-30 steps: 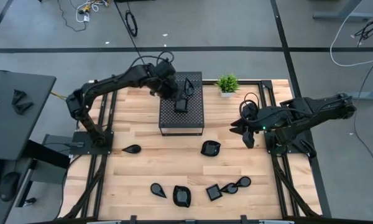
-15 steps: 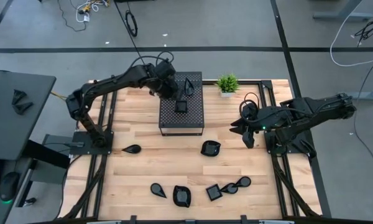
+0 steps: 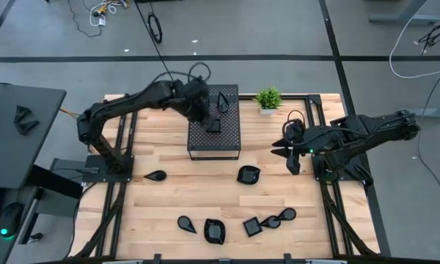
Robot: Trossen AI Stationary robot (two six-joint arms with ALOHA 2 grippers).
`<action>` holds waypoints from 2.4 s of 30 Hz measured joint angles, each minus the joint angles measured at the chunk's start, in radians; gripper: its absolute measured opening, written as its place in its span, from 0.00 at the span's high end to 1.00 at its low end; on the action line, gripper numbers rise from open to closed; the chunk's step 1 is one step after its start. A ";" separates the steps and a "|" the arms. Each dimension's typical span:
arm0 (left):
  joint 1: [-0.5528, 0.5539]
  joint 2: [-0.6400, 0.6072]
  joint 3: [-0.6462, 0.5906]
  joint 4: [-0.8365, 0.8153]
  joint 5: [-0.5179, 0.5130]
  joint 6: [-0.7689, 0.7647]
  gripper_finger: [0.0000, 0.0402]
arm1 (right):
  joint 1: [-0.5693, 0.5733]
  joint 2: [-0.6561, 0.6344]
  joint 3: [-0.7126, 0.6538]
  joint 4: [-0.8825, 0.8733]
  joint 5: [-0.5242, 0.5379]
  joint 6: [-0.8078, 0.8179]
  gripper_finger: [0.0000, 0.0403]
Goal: Pick & Place Mini shaped plates
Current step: Stack the drop shaped plate on top of the drop shaped plates on the shelf
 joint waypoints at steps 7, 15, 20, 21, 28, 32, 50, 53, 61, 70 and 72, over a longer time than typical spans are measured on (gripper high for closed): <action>-0.172 -0.037 -0.077 -0.083 -0.136 -0.085 0.81 | -0.003 0.026 0.000 -0.022 0.068 -0.074 0.70; -0.384 -0.067 -0.179 -0.085 -0.155 -0.371 0.81 | -0.030 0.047 -0.125 0.049 -0.003 -0.164 0.70; -0.534 -0.094 -0.268 -0.027 -0.155 -0.567 0.87 | -0.047 0.044 -0.263 0.081 -0.152 -0.137 0.70; -0.564 -0.104 -0.293 -0.012 -0.157 -0.603 0.88 | -0.048 0.044 -0.288 0.074 -0.174 -0.117 0.69; -0.718 -0.143 -0.478 0.146 -0.175 -0.762 0.98 | -0.048 0.044 -0.417 0.105 -0.486 -0.015 0.65; -0.770 -0.174 -0.604 0.259 -0.185 -0.798 0.98 | 0.007 0.051 -0.491 0.162 -0.616 0.049 0.61; -0.860 -0.357 -0.941 0.535 -0.344 -0.807 0.95 | 0.282 0.445 -0.568 0.486 -0.634 -0.023 0.57; -0.860 -0.356 -0.940 0.548 -0.346 -0.772 0.95 | 0.292 0.502 -0.560 0.470 -0.638 -0.051 0.59; -0.860 -0.356 -0.940 0.546 -0.349 -0.711 0.96 | 0.294 0.496 -0.563 0.456 -0.593 -0.070 0.70; -0.860 -0.356 -0.940 0.541 -0.400 -0.685 0.97 | 0.293 0.486 -0.566 0.447 -0.586 0.032 0.93; -0.860 -0.356 -0.940 0.541 -0.408 -0.685 0.97 | 0.294 0.479 -0.567 0.446 -0.599 0.093 0.98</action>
